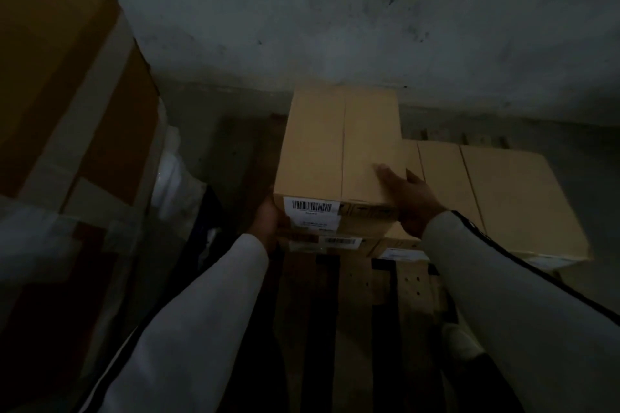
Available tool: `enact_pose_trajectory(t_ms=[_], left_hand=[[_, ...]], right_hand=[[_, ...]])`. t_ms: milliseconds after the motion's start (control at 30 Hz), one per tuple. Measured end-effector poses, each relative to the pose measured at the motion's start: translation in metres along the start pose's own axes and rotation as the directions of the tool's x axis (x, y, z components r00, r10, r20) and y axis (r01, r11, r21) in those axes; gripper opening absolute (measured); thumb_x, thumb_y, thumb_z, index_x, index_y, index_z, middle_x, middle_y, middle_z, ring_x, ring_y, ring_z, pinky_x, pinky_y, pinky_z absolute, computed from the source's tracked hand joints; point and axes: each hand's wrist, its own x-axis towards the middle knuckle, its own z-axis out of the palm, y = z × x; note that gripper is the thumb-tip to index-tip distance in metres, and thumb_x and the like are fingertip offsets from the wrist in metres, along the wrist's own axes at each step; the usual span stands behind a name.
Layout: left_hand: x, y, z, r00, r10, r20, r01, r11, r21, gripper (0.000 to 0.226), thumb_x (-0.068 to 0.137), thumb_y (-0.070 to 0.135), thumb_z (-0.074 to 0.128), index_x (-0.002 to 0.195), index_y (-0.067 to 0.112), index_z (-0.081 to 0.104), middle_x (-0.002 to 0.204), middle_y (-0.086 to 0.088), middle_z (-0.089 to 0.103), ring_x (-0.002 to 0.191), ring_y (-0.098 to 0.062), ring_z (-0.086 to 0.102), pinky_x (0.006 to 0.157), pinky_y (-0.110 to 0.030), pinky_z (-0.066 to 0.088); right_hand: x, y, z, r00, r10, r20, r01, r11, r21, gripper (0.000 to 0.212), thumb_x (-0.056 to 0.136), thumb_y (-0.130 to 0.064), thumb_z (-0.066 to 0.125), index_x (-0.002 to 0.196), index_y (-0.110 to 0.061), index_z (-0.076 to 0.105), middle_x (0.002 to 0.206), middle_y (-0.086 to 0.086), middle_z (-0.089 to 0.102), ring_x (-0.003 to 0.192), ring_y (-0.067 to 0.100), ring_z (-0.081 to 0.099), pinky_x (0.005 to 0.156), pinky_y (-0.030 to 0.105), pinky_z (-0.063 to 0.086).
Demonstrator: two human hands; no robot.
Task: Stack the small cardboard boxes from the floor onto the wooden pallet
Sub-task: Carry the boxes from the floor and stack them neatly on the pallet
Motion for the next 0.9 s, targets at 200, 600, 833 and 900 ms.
enact_pose_trajectory(t_ms=[200, 600, 833, 900], left_hand=[[0.000, 0.002, -0.001, 1.000, -0.028, -0.012, 0.028, 0.999, -0.028, 0.056, 0.098, 0.060, 0.042, 0.107, 0.014, 0.073, 0.094, -0.009, 0.079, 0.099, -0.035, 0.070, 0.089, -0.046, 0.057], [0.001, 0.017, -0.004, 0.998, -0.055, 0.019, 0.054, 0.998, 0.023, 0.041, 0.104, 0.044, 0.044, 0.099, 0.013, 0.071, 0.098, -0.013, 0.075, 0.090, -0.031, 0.068, 0.085, -0.043, 0.055], [-0.001, 0.015, 0.000, 0.997, -0.037, 0.070, 0.038, 0.999, -0.018, 0.050, 0.105, 0.052, 0.038, 0.111, 0.014, 0.071, 0.100, -0.008, 0.075, 0.084, -0.026, 0.071, 0.063, -0.031, 0.056], [-0.006, 0.016, 0.003, 0.996, -0.040, 0.079, 0.042, 0.999, -0.013, 0.050, 0.106, 0.051, 0.036, 0.108, 0.015, 0.070, 0.102, -0.008, 0.074, 0.084, -0.025, 0.070, 0.064, -0.032, 0.054]], right_hand=[[-0.004, -0.001, 0.002, 1.000, 0.009, 0.024, -0.009, 1.000, 0.004, 0.021, 0.089, -0.038, 0.074, 0.105, -0.029, 0.063, 0.115, 0.002, 0.069, 0.102, 0.026, 0.068, 0.086, 0.045, 0.060], [-0.003, 0.002, 0.002, 0.999, -0.044, -0.030, 0.044, 0.999, 0.012, 0.046, 0.085, -0.042, 0.078, 0.124, -0.021, 0.064, 0.120, 0.004, 0.070, 0.107, 0.027, 0.067, 0.095, 0.049, 0.057], [-0.003, 0.002, 0.000, 0.999, -0.046, -0.023, 0.045, 0.998, -0.032, 0.049, 0.085, -0.044, 0.077, 0.127, -0.023, 0.062, 0.120, 0.003, 0.069, 0.106, 0.026, 0.066, 0.095, 0.049, 0.057], [-0.003, 0.002, 0.001, 0.998, -0.049, -0.031, 0.048, 0.998, -0.033, 0.054, 0.083, -0.046, 0.078, 0.128, -0.022, 0.062, 0.120, 0.003, 0.069, 0.107, 0.027, 0.066, 0.095, 0.050, 0.056]])
